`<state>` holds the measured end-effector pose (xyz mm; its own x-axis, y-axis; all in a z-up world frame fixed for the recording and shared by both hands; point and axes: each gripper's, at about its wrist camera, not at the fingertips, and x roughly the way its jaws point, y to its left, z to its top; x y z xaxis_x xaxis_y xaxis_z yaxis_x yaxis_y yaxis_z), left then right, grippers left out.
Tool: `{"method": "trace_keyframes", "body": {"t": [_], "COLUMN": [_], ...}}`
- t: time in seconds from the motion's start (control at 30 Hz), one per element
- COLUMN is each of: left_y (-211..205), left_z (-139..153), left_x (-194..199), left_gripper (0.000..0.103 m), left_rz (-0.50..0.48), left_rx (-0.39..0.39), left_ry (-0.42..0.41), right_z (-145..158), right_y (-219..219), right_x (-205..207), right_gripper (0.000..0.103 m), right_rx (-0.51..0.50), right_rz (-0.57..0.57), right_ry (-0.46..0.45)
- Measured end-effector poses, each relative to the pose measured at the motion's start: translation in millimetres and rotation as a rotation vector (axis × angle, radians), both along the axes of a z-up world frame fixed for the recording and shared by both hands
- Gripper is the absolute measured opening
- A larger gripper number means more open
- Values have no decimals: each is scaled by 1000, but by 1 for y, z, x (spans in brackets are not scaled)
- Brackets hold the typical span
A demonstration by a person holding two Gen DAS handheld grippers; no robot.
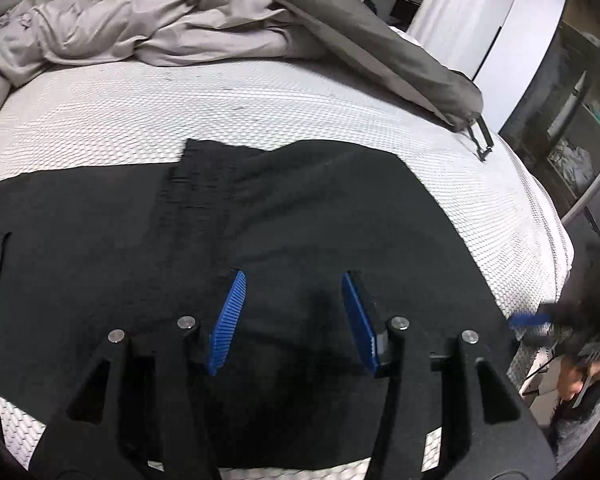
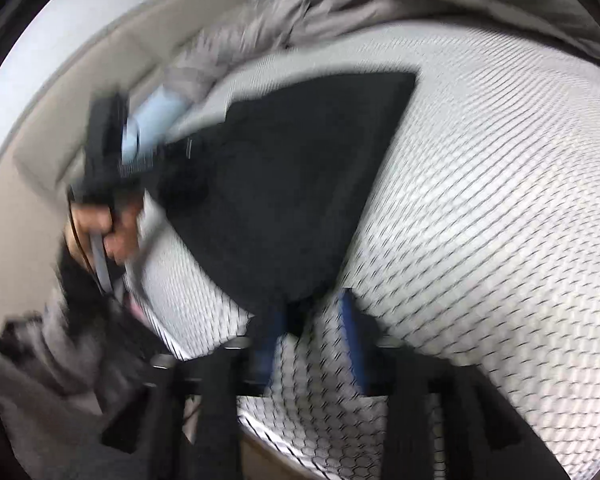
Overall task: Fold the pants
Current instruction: 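Lift the pants with the right gripper and fold it over toward the left gripper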
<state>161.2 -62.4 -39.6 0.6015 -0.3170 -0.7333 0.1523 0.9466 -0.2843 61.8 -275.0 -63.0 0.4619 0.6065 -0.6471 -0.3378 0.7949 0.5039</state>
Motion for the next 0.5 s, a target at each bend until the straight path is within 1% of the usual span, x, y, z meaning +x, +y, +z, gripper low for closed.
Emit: {"method": "trace_keyframes", "body": {"t": [0.03, 0.07, 0.13, 0.17, 0.2, 0.23, 0.27, 0.3, 0.33, 0.37, 0.4, 0.43, 0.47, 0.5], "left_y": [4, 10, 20, 24, 29, 33, 37, 40, 42, 43, 44, 45, 48, 50], "left_z": [-1, -2, -9, -12, -13, -16, -18, -20, -21, -22, -23, -23, -22, -19], "left_x": [-1, -3, 0, -1, -1, -2, -3, -5, -7, -7, -9, -9, -11, -12], "left_gripper": [48, 48, 48, 48, 48, 48, 48, 48, 48, 48, 48, 48, 48, 48], "left_rz": [4, 13, 44, 61, 70, 70, 69, 71, 70, 66, 63, 63, 64, 67], "left_rx": [19, 40, 94, 113, 121, 118, 114, 118, 129, 138, 149, 156, 158, 154], "left_ry": [0, 1, 6, 2, -1, 1, 6, 8, 8, 10, 14, 15, 14, 6], "right_z": [3, 1, -7, -15, -21, -28, -31, -30, -23, -15, -11, -11, -12, -15], "right_y": [-8, -12, -12, -7, -2, 6, 10, 12, 12, 10, 11, 14, 10, 9], "right_x": [4, 11, 29, 41, 48, 58, 65, 71, 76, 79, 82, 85, 84, 81], "right_gripper": [47, 47, 47, 44, 39, 19, 10, 9, 8, 8, 9, 14, 18, 18], "right_rx": [55, 103, 159, 158, 147, 115, 107, 102, 85, 60, 12, -40, -70, -106], "right_rz": [-39, -74, -139, -149, -154, -151, -156, -164, -182, -200, -207, -207, -194, -201], "right_ry": [-7, 5, 34, 68, 87, 102, 112, 107, 77, 46, 30, 31, 58, 77]}}
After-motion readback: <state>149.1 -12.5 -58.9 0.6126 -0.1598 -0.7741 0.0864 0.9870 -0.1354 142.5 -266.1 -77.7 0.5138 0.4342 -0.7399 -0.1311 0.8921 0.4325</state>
